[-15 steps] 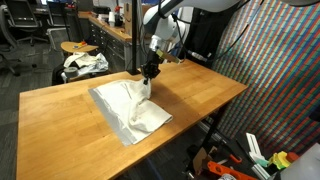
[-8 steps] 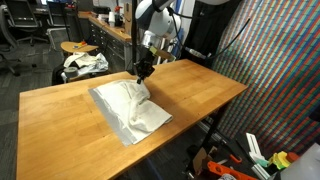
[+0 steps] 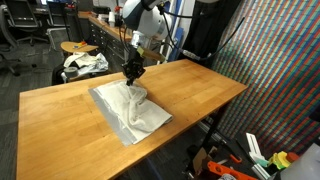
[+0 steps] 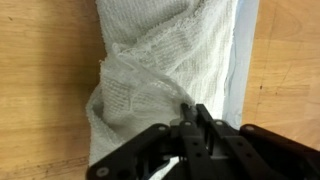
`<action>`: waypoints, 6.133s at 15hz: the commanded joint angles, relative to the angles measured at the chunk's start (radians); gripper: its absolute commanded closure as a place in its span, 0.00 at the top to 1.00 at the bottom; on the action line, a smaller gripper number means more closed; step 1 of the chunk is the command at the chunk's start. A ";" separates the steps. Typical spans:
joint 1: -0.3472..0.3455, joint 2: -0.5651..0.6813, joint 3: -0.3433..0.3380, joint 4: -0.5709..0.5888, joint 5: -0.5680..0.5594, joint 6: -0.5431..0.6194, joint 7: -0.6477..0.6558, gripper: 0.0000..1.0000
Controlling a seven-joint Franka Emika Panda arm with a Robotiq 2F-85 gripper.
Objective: Fold the cloth on the table
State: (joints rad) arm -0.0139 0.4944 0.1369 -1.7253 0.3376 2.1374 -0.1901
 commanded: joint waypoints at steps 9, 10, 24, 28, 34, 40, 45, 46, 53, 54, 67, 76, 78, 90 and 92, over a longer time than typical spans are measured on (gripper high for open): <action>0.092 0.020 -0.003 0.038 0.008 0.152 0.285 0.12; 0.099 0.025 -0.004 0.046 0.006 0.150 0.308 0.11; 0.153 0.148 -0.014 0.240 0.005 0.135 0.540 0.11; 0.155 0.189 -0.013 0.312 0.008 0.105 0.588 0.11; 0.165 0.225 -0.009 0.379 0.007 0.069 0.627 0.11; 0.181 0.250 -0.008 0.437 0.005 0.011 0.653 0.11; 0.199 0.281 -0.021 0.496 0.000 0.008 0.705 0.11; 0.202 0.290 -0.024 0.510 -0.002 0.011 0.718 0.11; 0.211 0.366 -0.044 0.617 -0.014 -0.009 0.801 0.11; 0.208 0.372 -0.040 0.627 -0.013 -0.027 0.799 0.12; 0.250 0.288 -0.070 0.579 -0.229 -0.273 0.505 1.00; 0.246 0.364 -0.102 0.645 -0.361 -0.440 0.467 1.00; 0.203 0.321 -0.077 0.585 -0.327 -0.461 0.375 1.00; 0.069 0.007 0.029 0.010 -0.103 -0.230 -0.006 1.00; 0.077 -0.039 0.049 -0.093 -0.068 -0.102 -0.039 1.00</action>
State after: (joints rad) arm 0.0637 0.5736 0.1569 -1.6249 0.2133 1.8738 -0.1688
